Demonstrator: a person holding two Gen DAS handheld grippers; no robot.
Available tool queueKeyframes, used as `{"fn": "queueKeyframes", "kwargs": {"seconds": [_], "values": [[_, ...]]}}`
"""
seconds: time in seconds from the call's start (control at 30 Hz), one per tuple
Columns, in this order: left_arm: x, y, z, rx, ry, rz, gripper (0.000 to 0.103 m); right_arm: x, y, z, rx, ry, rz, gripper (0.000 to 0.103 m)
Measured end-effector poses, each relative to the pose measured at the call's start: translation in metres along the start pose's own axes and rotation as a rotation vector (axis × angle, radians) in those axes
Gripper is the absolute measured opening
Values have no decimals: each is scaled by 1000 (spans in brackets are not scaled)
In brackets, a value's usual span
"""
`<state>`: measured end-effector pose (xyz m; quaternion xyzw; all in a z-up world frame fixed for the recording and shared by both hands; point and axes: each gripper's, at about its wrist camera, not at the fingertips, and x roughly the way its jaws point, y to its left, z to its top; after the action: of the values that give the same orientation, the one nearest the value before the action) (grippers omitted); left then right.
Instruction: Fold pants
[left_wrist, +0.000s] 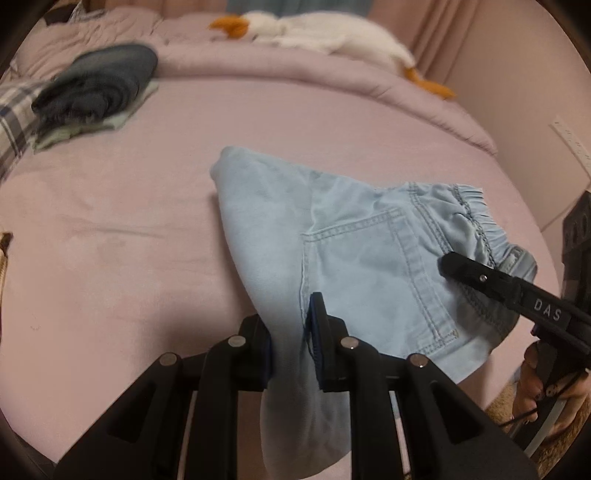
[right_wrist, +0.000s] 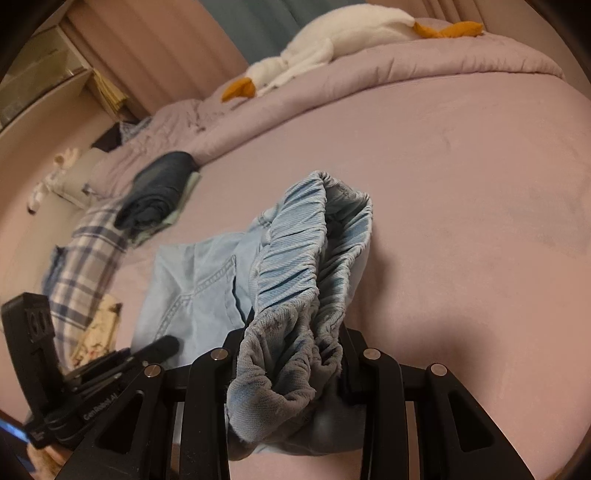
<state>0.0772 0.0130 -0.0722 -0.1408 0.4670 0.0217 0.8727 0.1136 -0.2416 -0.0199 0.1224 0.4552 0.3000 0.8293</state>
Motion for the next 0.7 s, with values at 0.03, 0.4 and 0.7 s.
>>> {"fn": "queueKeyframes", "kwargs": {"seconds": [0.03,0.4,0.7], "values": [[3,3,-1,-4,16,13,26,8,-2,-1,0,18,-22,36],[-28,-6,-16,-15,-23,75,95,-11,-6,-19,-51,26,-253,72],[-101,-12,-22,-30,-147,56,102,-96,10,-28,-87,-106,-165,83]]}}
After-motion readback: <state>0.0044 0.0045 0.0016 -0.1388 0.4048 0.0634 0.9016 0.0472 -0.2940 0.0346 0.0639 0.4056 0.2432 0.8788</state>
